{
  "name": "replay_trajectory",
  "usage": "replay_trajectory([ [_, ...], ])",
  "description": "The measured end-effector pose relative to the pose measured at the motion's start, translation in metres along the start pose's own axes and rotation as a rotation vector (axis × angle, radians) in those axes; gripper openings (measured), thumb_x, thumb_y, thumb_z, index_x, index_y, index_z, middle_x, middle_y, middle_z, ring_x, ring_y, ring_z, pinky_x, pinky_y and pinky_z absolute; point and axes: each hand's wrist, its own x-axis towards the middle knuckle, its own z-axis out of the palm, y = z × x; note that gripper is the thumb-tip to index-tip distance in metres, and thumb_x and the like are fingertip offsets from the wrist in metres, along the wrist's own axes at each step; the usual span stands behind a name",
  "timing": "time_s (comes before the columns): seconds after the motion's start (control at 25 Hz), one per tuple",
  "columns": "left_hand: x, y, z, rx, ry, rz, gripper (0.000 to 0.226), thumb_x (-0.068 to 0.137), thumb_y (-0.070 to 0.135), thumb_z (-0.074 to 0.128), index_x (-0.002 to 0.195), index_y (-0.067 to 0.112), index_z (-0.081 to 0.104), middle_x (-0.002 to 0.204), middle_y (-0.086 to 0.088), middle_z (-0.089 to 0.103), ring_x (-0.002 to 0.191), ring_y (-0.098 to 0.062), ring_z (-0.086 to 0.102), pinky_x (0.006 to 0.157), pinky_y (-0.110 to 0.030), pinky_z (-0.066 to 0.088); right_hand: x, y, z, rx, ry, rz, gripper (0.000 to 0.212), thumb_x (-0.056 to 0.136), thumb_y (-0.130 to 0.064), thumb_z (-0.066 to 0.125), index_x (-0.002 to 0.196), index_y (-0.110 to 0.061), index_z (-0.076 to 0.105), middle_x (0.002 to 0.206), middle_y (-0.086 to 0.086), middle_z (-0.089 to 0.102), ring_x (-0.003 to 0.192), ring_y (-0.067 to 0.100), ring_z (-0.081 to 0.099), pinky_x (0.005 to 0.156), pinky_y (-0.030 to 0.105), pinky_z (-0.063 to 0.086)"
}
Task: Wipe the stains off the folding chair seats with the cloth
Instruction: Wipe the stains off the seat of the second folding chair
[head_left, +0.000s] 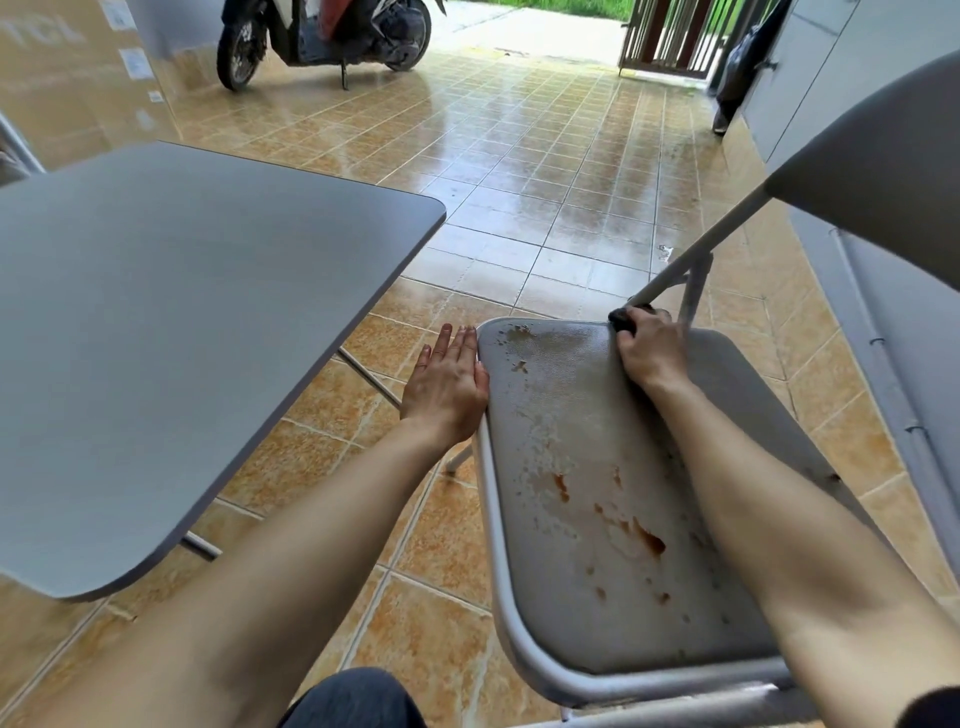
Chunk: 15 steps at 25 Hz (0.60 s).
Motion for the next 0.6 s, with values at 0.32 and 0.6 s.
replay_trajectory([
  [0.32, 0.0, 0.0, -0.001, -0.019, -0.018, -0.009, 0.057, 0.101, 0.031, 0.015, 0.155, 0.015, 0.006, 0.164, 0.002, 0.007, 0.152, -0.014, -0.002, 0.124, -0.034, 0.002, -0.026, -0.055, 0.011, 0.129, -0.154, -0.2, 0.046, 0.09, -0.01, 0.049, 0.136, -0.015, 0.052, 0.145, 0.013, 0.044, 0.132, 0.035, 0.039, 0.115, 0.038, 0.025],
  [0.6, -0.001, -0.003, -0.002, -0.051, -0.021, -0.002, 0.057, 0.101, 0.031, 0.016, 0.155, 0.017, 0.007, 0.164, 0.003, 0.008, 0.152, -0.014, -0.002, 0.123, -0.034, 0.002, -0.068, -0.086, 0.003, 0.187, -0.346, -0.565, 0.051, 0.083, 0.002, 0.052, 0.13, -0.016, 0.06, 0.143, 0.007, 0.05, 0.134, 0.024, 0.043, 0.115, 0.031, 0.026],
])
